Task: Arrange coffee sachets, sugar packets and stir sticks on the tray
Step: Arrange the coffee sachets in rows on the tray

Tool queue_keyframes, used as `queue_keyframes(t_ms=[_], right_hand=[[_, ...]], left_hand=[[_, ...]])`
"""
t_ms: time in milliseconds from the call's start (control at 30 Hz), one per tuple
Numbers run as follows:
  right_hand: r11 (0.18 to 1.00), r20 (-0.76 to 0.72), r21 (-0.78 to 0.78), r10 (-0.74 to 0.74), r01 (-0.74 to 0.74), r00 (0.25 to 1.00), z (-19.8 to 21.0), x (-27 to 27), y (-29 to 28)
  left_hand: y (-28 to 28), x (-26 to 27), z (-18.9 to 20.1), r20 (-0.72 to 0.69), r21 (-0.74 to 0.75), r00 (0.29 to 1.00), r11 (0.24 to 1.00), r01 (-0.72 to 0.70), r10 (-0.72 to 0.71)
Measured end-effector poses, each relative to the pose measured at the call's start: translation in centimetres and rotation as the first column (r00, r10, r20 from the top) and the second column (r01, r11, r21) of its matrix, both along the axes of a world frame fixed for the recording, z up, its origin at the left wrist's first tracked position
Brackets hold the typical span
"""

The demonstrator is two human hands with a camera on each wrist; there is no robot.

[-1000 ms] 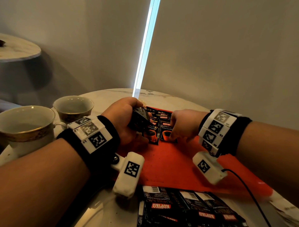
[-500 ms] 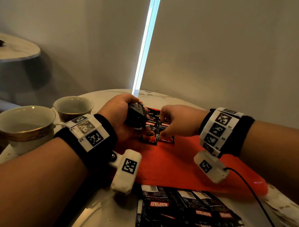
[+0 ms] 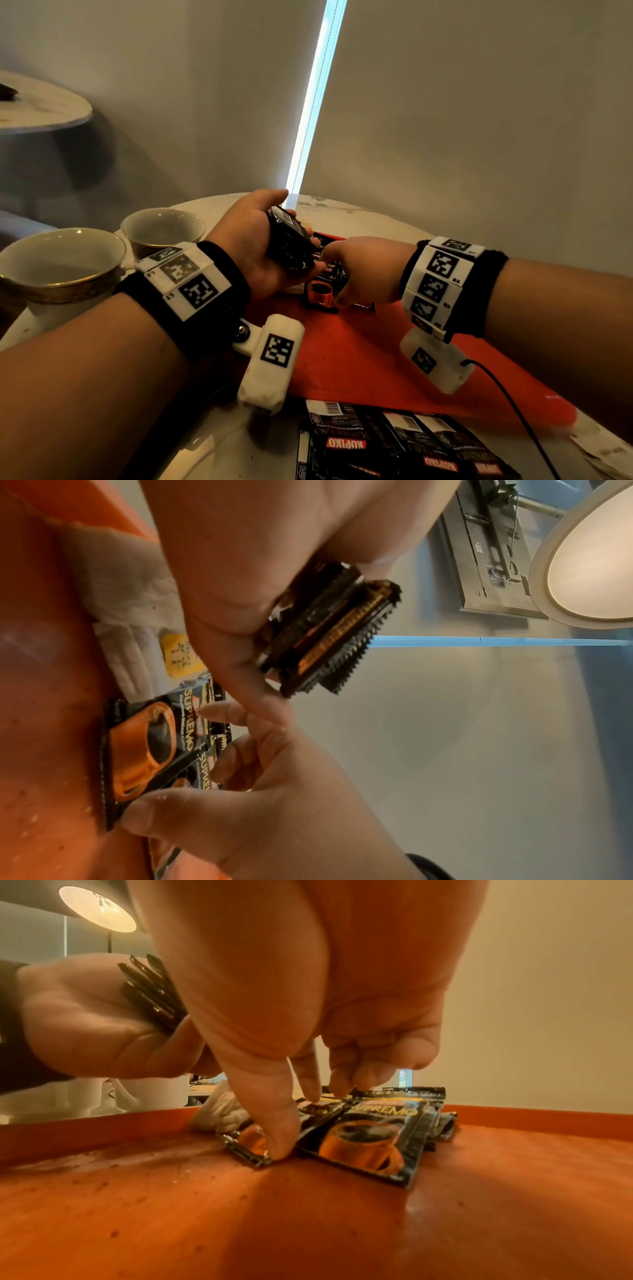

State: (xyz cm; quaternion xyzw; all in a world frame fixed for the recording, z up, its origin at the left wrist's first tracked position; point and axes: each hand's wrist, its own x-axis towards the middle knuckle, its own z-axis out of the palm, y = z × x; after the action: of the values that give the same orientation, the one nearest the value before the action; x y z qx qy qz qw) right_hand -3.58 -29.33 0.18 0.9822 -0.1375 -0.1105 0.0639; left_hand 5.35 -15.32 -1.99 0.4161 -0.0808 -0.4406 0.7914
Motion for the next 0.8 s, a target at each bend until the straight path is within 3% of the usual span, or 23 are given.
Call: queue_keyframes(t_ms=[133, 267, 367, 467, 667, 800], right_hand=[[1.000, 0.036, 0.028, 0.000, -0.001, 0.999, 0.2, -0.2, -0.5], [0.991, 0.182, 0.134, -0.022, -0.003, 0.983, 1.7, -0.9, -1.5], [0.955, 0.351, 0.273, 0.011, -0.114, 0.936, 2.8, -2.1, -2.2], [0.912, 0.486, 0.308, 0.094, -0.270, 0.869, 3.4, -3.3, -2.2], [0.891, 0.541, 0.271, 0.171, -0.364, 0.823, 2.9, -3.3, -0.9], [0.860, 0.583, 0.350, 0.111, -0.371, 0.805, 2.6, -3.4, -1.0]], left_hand=[[0.2, 0.0, 0.0, -0.010, -0.024, 1.000, 1.000, -0.015, 0.015], [0.3, -0.2, 0.1, 0.037, -0.016, 0.999, 1.000, -0.003, 0.003], [0.2, -0.4, 0.0, 0.069, 0.000, 0.998, 1.000, -0.012, 0.012], [0.1, -0.6, 0.0, 0.101, 0.007, 0.995, 1.000, -0.018, 0.017], [-0.1, -1.0, -0.2, 0.095, 0.000, 0.995, 1.000, -0.002, 0.002], [-0.1, -1.3, -0.2, 0.139, 0.019, 0.990, 0.999, 0.028, -0.031]])
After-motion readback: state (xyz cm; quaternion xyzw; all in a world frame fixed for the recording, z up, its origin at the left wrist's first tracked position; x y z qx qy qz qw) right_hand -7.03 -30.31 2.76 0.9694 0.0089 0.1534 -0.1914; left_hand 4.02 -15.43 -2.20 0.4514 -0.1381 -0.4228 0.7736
